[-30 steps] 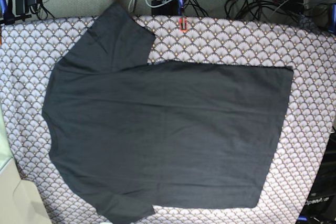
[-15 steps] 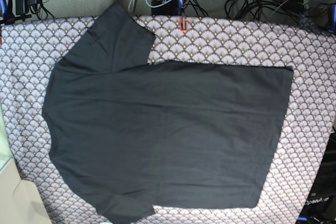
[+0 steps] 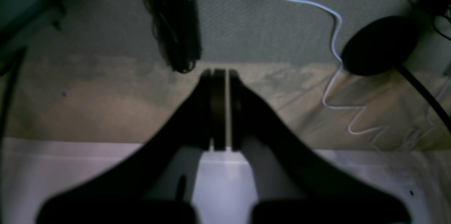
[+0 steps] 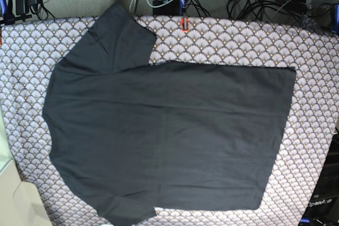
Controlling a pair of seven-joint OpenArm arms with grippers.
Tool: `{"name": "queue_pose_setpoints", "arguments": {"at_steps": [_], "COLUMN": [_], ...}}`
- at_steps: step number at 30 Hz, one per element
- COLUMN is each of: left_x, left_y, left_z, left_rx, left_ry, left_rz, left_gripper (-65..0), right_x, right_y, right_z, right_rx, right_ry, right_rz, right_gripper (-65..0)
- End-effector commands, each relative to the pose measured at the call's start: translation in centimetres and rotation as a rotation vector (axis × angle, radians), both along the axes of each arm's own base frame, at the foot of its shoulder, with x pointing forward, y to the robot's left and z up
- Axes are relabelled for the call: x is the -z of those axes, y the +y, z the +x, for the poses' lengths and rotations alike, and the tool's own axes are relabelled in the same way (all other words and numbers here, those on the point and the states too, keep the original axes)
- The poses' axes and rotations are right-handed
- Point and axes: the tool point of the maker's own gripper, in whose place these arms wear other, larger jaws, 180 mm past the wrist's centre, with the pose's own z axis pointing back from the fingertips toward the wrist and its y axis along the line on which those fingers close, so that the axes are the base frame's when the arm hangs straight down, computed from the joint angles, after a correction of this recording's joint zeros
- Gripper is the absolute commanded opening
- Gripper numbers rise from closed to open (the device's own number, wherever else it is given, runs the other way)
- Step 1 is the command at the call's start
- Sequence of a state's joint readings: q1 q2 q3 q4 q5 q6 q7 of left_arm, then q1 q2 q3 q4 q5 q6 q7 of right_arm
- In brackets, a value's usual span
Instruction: Fold the T-shirt properly
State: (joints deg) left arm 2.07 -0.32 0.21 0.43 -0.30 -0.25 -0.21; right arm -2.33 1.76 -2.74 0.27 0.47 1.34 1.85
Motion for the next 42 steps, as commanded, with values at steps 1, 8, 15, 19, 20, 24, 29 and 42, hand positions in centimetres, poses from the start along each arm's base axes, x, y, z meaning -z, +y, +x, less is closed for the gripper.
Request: {"name": "queue_pose_setpoints", "arguments": {"at_steps": [1,8,15,19,20,24,29,42], "left_x": [-0.1,-0.6,-2.4,-4.7,-5.6,-9.4,-13.9,-23.8], "left_y": [0.2,1.6,3.0,4.0,4.6,7.2,9.0,7.2], "left_z": [-1.5,-5.0,-10.9,-11.9,-11.6,-10.8,-11.0,-5.2], "left_rx": [-0.003,-0.001,-0.006,-0.111,-0.164,-0.415,-0.602,-0.676], "left_ry": [0.022,-0.044,-0.121,-0.301,-0.374,-0.647,-0.914,-1.293], "left_rz": [0.000,0.016,0.031,0.014,0.009,0.047,0.126,-0.131], "left_gripper": [-65.0,-65.0,-65.0,-65.0,-65.0,-65.0,-65.0,-65.0], "right_x": [-0.1,-1.3,-5.0,-8.9,-10.2,-14.5,-15.1,-27.8], "right_y": [-0.7,-3.9,-6.9,-7.8,-8.2,-8.9,-9.0,-6.9], "right_z": [-1.4,-5.7,-11.3,-11.7,-11.4,-11.2,-9.1,-0.2], "right_rx": [0.002,-0.024,-0.069,-0.068,-0.067,-0.056,-0.050,-0.074], "right_ry": [-0.001,-0.112,-0.281,-0.524,-0.602,-0.816,-0.904,-1.261], "right_rz": [-0.022,-0.063,-0.094,-0.092,-0.106,-0.148,-0.146,-0.067], "right_gripper": [-65.0,-65.0,-65.0,-65.0,-65.0,-65.0,-65.0,-65.0]}}
